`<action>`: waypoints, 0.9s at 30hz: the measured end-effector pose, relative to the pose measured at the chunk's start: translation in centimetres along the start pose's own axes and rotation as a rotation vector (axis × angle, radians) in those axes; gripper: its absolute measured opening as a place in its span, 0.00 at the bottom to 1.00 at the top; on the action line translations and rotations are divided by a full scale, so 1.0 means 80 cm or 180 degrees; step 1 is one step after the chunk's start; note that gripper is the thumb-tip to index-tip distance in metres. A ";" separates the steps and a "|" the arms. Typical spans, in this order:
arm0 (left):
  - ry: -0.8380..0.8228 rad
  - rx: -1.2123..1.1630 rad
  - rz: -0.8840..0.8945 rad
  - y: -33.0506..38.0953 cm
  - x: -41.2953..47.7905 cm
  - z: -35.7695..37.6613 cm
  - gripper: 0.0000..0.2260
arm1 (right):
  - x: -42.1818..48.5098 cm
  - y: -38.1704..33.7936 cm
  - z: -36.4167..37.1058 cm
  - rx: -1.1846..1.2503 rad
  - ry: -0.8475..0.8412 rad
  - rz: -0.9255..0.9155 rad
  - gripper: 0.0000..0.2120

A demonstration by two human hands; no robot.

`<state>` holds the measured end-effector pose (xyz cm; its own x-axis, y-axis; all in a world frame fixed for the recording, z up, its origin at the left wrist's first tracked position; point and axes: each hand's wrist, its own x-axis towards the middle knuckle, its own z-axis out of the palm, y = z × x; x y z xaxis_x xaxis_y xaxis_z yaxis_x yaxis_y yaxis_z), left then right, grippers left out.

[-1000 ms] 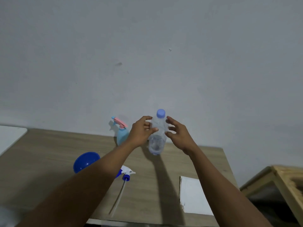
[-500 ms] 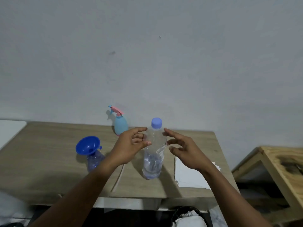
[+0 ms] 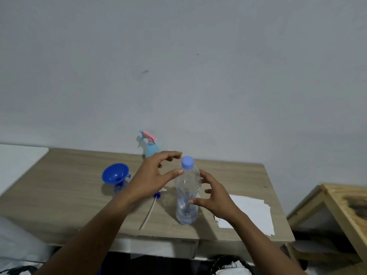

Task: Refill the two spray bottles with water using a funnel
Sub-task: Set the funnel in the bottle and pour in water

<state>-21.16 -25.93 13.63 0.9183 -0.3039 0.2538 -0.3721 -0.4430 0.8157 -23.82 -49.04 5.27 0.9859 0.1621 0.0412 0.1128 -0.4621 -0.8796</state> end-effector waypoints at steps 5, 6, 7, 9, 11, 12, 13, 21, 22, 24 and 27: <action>-0.0336 0.0218 0.0113 0.015 0.022 -0.009 0.13 | 0.006 -0.002 0.006 -0.0047 -0.0090 -0.0037 0.42; -0.0424 0.0276 0.0132 0.015 0.025 -0.008 0.13 | 0.007 -0.003 0.005 -0.0040 -0.0103 -0.0049 0.42; -0.0525 0.0312 0.0139 0.015 0.027 -0.008 0.13 | 0.008 -0.003 0.005 -0.0031 -0.0115 -0.0054 0.42; -0.0711 0.0326 0.0130 0.015 0.031 -0.008 0.14 | 0.012 -0.002 0.004 -0.0031 -0.0155 -0.0050 0.42; -0.0789 0.0297 0.0127 0.016 0.032 -0.007 0.14 | 0.014 0.003 0.006 -0.0014 -0.0228 -0.0072 0.40; -0.0761 0.0277 0.0104 0.017 0.032 -0.007 0.14 | 0.015 0.006 0.007 -0.0004 -0.0242 -0.0087 0.39; -0.0691 0.0255 0.0080 0.019 0.033 -0.006 0.13 | 0.015 0.008 0.008 -0.0013 -0.0240 -0.0104 0.39; 0.0673 0.0378 -0.0111 0.015 0.022 0.025 0.13 | 0.017 0.009 0.015 -0.0179 -0.0154 -0.0132 0.36; 0.0887 0.0528 -0.0125 0.017 0.022 0.033 0.15 | 0.017 0.009 0.014 -0.0187 -0.0157 -0.0125 0.35; 0.1067 0.0786 -0.0131 0.020 0.022 0.043 0.16 | 0.018 0.010 0.011 -0.0203 -0.0206 -0.0124 0.35; 0.0670 0.0404 -0.0110 0.022 0.025 0.030 0.14 | 0.018 0.010 0.009 -0.0210 -0.0284 -0.0112 0.36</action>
<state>-20.31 -29.34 14.30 0.9338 -0.1102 0.3404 -0.3417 -0.5564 0.7574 -22.42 -48.54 4.32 0.9666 0.2548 0.0266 0.1578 -0.5108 -0.8451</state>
